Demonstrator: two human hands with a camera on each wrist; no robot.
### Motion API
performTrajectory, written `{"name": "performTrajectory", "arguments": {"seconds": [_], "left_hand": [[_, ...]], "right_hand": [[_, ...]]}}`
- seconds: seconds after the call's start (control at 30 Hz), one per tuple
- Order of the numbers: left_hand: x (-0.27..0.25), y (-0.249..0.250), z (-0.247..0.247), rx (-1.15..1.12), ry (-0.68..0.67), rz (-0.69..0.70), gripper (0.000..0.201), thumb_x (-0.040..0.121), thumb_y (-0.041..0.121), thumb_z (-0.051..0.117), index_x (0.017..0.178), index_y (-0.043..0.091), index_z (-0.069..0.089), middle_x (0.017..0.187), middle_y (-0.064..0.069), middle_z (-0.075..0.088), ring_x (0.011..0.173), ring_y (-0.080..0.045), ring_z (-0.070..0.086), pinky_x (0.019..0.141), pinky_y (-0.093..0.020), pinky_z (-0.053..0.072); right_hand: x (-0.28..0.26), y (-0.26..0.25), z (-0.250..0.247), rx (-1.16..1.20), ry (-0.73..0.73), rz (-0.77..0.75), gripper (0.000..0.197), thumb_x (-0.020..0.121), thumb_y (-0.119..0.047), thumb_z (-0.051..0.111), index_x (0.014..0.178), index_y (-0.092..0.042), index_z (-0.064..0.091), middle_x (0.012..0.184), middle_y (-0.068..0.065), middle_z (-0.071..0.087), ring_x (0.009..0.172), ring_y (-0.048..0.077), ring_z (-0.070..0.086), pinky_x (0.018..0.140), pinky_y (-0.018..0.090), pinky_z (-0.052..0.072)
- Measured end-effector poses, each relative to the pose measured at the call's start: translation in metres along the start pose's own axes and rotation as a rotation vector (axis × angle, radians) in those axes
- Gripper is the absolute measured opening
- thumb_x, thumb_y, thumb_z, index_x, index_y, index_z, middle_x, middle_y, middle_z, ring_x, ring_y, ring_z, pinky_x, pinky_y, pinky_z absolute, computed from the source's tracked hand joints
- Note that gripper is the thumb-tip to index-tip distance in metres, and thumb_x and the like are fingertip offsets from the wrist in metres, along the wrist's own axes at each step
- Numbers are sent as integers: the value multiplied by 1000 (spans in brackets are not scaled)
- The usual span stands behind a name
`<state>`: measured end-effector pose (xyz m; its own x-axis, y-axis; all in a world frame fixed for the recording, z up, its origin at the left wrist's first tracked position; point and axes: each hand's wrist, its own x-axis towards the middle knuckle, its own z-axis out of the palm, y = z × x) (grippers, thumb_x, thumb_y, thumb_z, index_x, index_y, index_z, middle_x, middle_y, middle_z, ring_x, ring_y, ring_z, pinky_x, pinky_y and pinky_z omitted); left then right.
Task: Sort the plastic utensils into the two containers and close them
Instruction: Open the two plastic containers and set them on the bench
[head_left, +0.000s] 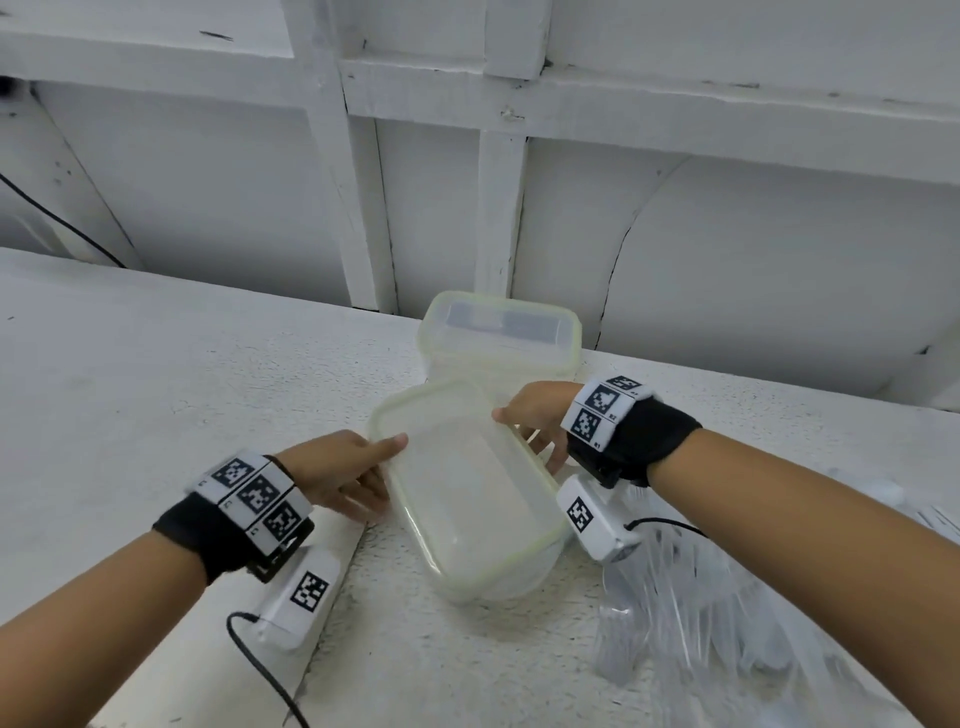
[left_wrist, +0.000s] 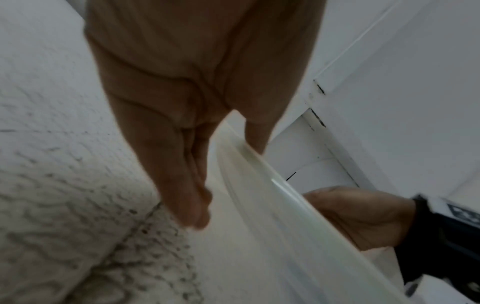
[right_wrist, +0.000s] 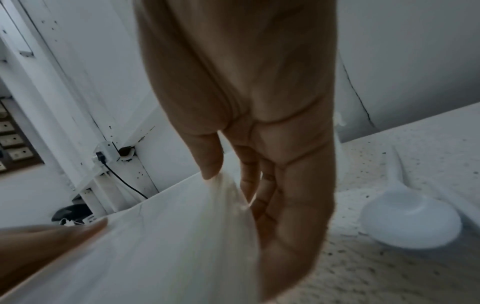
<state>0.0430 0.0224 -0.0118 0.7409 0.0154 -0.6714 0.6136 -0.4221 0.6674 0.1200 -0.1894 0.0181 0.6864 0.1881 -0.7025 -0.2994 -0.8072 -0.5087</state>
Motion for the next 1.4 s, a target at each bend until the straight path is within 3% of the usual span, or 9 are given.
{"name": "performTrajectory", "arguments": {"seconds": [0.13,0.43,0.57,0.77,0.97,1.07,1.13,1.23,1.4], "left_hand": [[12,1,4,-239,205,72,48,95,44,43,115,1,54,105,-14,64,92,-28,64,73,-37,55],[26,-3,17,-214,420,233,48,92,46,49,104,0,56,102,-14,61,88,-26,58,80,-38,46],[27,-3,16,-132,479,240,46,89,48,52,89,2,52,87,-12,54,75,-23,50,68,-33,41],[29,-5,15,-167,465,252,47,89,48,52,94,1,55,91,-15,57,80,-24,54,81,-41,46],[26,-1,11,-66,426,217,56,90,54,44,105,1,57,103,-14,62,96,-32,60,88,-45,49],[22,2,10,-125,315,190,52,93,52,39,103,4,57,103,-14,62,98,-33,60,85,-45,50],[18,3,6,-296,209,162,39,95,42,44,98,7,58,98,-12,64,89,-29,62,77,-40,52],[16,-1,-7,-328,124,119,26,92,28,56,104,6,56,89,-9,62,75,-23,60,65,-33,52],[19,-4,-19,-284,72,144,16,89,19,60,97,4,57,77,-6,65,56,-15,64,52,-24,55]], "right_hand": [[-8,4,10,309,-67,21,25,97,-32,46,95,-8,53,84,10,55,68,20,57,47,32,54],[6,6,48,211,200,-39,68,98,-52,15,139,-2,38,140,19,45,124,34,46,104,42,38],[12,9,56,184,306,-81,68,99,-49,13,137,1,40,139,20,45,126,32,45,101,34,33],[18,14,60,267,409,-85,66,99,-48,21,125,5,50,125,20,56,113,32,53,89,31,38],[4,-1,44,305,280,21,58,101,-39,28,141,2,28,144,20,38,130,33,39,105,36,31],[-9,-1,6,333,208,-35,38,99,-25,37,123,2,47,118,20,56,98,30,58,90,40,47],[-20,4,-24,250,229,-90,32,97,-22,43,115,3,50,93,12,58,77,22,58,72,35,52],[-25,12,-57,-89,240,-101,31,96,-16,48,120,0,56,101,10,63,81,17,58,64,24,48],[0,43,-58,-738,177,-71,41,95,-8,47,135,-12,49,139,8,49,125,23,47,99,25,36]]}}
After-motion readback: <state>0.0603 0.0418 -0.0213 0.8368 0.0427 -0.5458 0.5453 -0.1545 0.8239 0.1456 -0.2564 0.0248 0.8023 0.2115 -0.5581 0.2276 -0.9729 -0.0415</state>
